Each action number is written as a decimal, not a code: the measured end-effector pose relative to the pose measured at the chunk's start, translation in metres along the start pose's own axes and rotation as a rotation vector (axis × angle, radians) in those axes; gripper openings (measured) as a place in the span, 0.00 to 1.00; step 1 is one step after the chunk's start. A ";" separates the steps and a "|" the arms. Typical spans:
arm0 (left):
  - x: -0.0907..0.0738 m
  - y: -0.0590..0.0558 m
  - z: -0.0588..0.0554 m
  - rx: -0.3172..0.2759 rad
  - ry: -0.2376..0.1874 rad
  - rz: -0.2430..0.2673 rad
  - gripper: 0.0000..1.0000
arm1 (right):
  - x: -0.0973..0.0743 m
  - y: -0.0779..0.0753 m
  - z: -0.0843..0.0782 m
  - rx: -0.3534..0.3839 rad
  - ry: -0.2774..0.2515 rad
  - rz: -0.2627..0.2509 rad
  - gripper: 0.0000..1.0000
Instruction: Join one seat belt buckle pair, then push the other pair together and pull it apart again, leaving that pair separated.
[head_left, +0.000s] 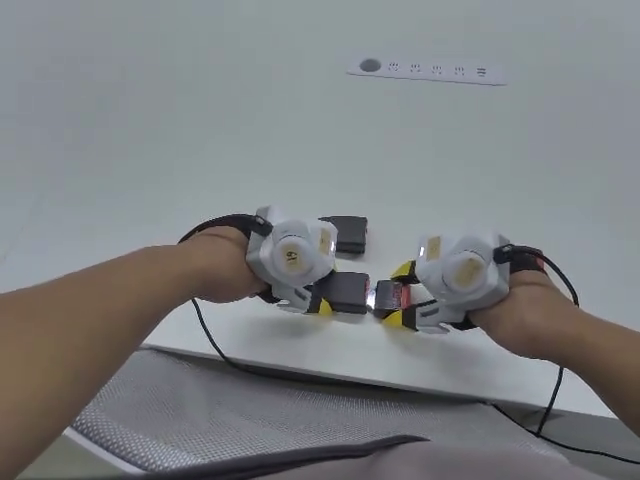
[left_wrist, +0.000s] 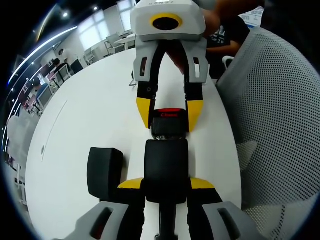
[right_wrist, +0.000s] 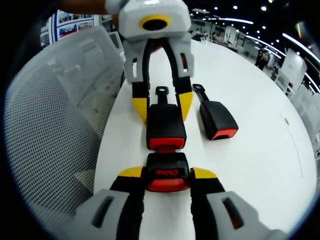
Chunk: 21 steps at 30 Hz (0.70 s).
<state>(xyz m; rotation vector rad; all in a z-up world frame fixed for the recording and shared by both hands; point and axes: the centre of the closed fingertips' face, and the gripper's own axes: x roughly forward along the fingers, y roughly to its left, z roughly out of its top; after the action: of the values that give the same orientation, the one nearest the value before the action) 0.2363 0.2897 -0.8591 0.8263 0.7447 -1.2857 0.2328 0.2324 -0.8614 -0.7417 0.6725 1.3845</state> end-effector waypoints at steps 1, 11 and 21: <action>0.000 0.000 0.000 -0.001 -0.001 -0.001 0.33 | 0.000 0.000 0.000 -0.002 0.001 -0.002 0.35; 0.000 0.001 -0.002 -0.049 -0.028 -0.008 0.33 | 0.000 0.000 -0.001 0.021 -0.021 -0.026 0.36; -0.001 0.002 -0.001 -0.049 -0.037 0.008 0.34 | 0.000 -0.001 -0.002 0.032 -0.018 -0.008 0.36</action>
<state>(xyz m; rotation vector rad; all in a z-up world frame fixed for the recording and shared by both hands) 0.2382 0.2913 -0.8592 0.7634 0.7399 -1.2678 0.2343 0.2301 -0.8624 -0.7049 0.6753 1.3686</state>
